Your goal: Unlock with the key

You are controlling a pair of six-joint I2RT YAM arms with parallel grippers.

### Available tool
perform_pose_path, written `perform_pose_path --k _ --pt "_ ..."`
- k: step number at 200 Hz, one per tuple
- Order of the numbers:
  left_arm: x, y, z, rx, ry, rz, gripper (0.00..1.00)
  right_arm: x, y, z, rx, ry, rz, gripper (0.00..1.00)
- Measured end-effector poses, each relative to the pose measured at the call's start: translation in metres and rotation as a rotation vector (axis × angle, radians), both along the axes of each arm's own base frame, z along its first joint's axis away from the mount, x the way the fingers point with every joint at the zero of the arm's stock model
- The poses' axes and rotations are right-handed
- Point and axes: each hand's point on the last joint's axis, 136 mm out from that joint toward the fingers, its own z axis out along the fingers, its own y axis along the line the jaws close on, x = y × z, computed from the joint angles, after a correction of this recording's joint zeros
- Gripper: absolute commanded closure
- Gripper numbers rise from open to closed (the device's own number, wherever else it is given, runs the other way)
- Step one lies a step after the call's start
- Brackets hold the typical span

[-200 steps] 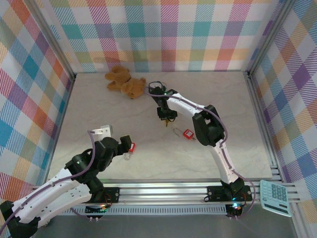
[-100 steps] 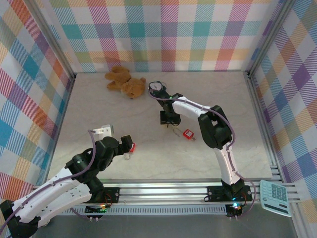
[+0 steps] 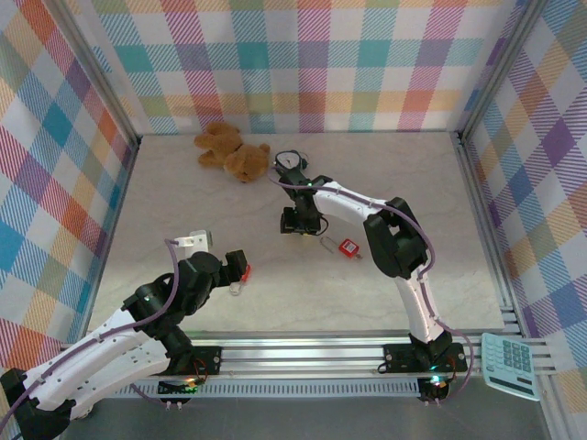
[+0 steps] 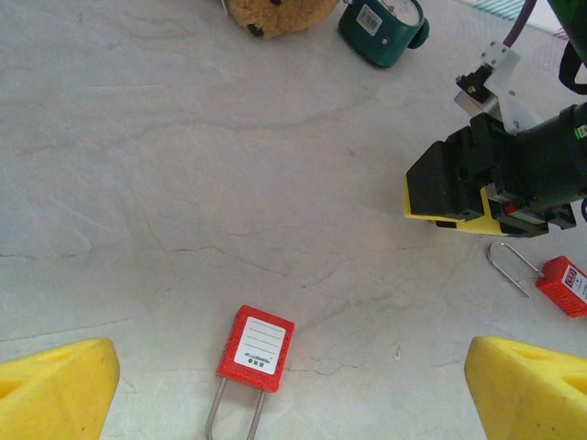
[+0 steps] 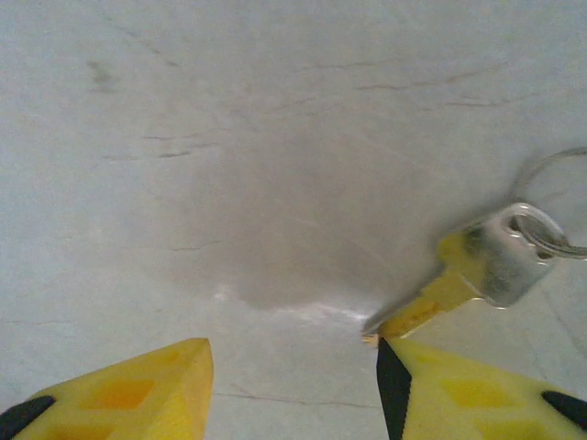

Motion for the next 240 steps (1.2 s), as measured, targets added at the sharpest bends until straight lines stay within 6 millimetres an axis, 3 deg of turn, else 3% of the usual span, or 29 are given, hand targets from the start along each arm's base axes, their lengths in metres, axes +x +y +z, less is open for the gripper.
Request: perform_pose_path --k 33,58,79,100,117,155,240 --pt "0.0 -0.001 0.001 -0.004 0.001 -0.003 0.04 0.012 -0.006 0.028 0.03 -0.064 0.023 0.58" --pt "-0.001 -0.003 0.001 -0.011 0.005 -0.014 0.05 0.036 -0.029 0.065 0.061 -0.15 0.017 0.64" --pt "-0.002 -0.005 0.0 -0.016 0.014 -0.026 0.05 0.055 -0.05 0.079 0.08 -0.18 0.012 0.64" --pt "-0.003 -0.009 -0.004 -0.015 0.032 -0.041 0.06 0.069 -0.068 0.072 0.079 -0.164 0.02 0.64" --pt "-0.003 -0.012 -0.008 -0.012 0.05 -0.054 0.07 0.074 -0.071 0.057 0.079 -0.131 0.043 0.64" --pt "-0.004 -0.018 -0.016 -0.003 0.088 -0.077 0.08 0.063 -0.063 0.021 0.093 -0.041 0.105 0.63" --pt "-0.005 -0.024 -0.017 -0.014 0.107 -0.096 0.08 0.051 -0.064 -0.003 0.099 0.012 0.113 0.6"
